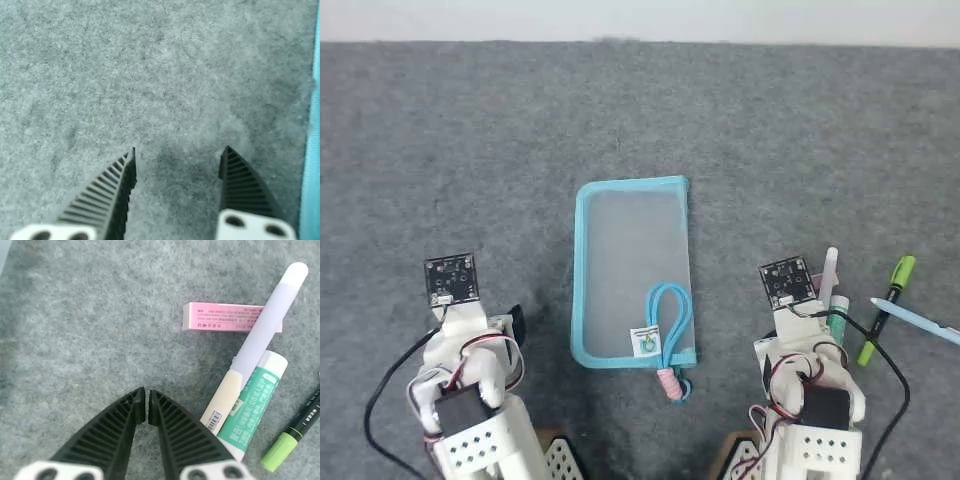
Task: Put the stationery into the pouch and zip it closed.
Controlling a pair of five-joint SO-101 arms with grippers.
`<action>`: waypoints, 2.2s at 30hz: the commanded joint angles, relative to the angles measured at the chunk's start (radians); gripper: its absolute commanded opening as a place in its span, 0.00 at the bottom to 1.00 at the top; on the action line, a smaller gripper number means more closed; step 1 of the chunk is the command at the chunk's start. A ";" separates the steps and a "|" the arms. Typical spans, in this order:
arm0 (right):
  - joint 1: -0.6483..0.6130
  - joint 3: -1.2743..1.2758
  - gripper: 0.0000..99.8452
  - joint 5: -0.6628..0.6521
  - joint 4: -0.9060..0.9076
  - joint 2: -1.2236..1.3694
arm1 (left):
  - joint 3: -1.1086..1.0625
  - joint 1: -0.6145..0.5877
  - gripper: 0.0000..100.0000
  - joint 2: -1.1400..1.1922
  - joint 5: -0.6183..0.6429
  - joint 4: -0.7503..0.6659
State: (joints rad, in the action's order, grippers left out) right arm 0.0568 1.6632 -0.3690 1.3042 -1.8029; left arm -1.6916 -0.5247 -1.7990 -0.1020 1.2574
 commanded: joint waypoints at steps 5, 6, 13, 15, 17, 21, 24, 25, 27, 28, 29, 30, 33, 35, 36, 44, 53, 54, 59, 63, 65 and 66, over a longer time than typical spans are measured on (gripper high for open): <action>0.007 0.020 0.01 -0.012 0.007 -0.012 | 0.005 -0.003 0.25 -0.018 -0.011 0.003; 0.007 0.020 0.01 -0.012 0.007 -0.012 | 0.005 -0.003 0.25 -0.018 -0.011 0.003; 0.007 0.020 0.01 -0.012 0.007 -0.012 | 0.005 -0.003 0.25 -0.018 -0.011 0.003; 0.007 0.020 0.01 -0.012 0.007 -0.012 | 0.005 -0.003 0.25 -0.018 -0.011 0.003; 0.007 0.020 0.01 -0.012 0.007 -0.012 | 0.005 -0.003 0.25 -0.018 -0.011 0.003; 0.007 0.020 0.01 -0.012 0.007 -0.012 | 0.005 -0.003 0.25 -0.018 -0.011 0.003; 0.007 0.020 0.01 -0.012 0.007 -0.012 | 0.005 -0.003 0.25 -0.018 -0.011 0.003; 0.007 0.020 0.01 -0.012 0.007 -0.012 | 0.005 -0.003 0.25 -0.018 -0.011 0.003; 0.007 0.020 0.01 -0.012 0.007 -0.012 | 0.005 -0.003 0.25 -0.018 -0.011 0.003; 0.007 0.020 0.01 -0.012 0.007 -0.012 | 0.005 -0.003 0.25 -0.018 -0.011 0.003; 0.007 0.020 0.01 -0.012 0.007 -0.012 | 0.005 -0.003 0.25 -0.018 -0.011 0.003; 0.007 0.020 0.01 -0.012 0.007 -0.012 | 0.005 -0.003 0.25 -0.018 -0.011 0.003; 0.007 0.020 0.01 -0.012 0.007 -0.012 | 0.005 -0.003 0.25 -0.018 -0.011 0.003; 0.007 0.020 0.01 -0.011 0.007 -0.012 | 0.005 0.000 0.25 -0.018 -0.011 0.003; 0.005 0.020 0.01 -0.008 0.007 -0.012 | 0.005 0.002 0.25 -0.018 -0.011 -0.002; 0.004 0.020 0.01 -0.012 -0.005 -0.012 | 0.005 -0.005 0.25 -0.020 -0.011 -0.181; -0.007 -0.031 0.01 -0.143 -0.200 -0.001 | 0.005 0.020 0.25 -0.017 -0.196 -0.130; -0.024 -0.048 0.01 -0.141 -0.188 0.001 | 0.005 0.020 0.25 -0.017 -0.229 -0.123; -0.171 -0.222 0.01 -0.135 -0.081 0.090 | 0.005 0.021 0.25 -0.017 -0.241 -0.121; -0.292 -0.405 0.01 -0.129 -0.071 0.328 | 0.005 0.021 0.25 -0.015 -0.244 -0.121; -0.394 -0.508 0.01 -0.127 -0.038 0.487 | 0.005 0.021 0.25 -0.015 -0.244 -0.121; -0.456 -0.557 0.01 -0.127 -0.019 0.568 | 0.005 0.021 0.25 -0.015 -0.244 -0.121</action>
State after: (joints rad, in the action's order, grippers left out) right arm -0.2624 1.2766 -0.4948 1.2413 -1.4684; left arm -1.6916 -0.5109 -1.7990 -0.3368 1.1285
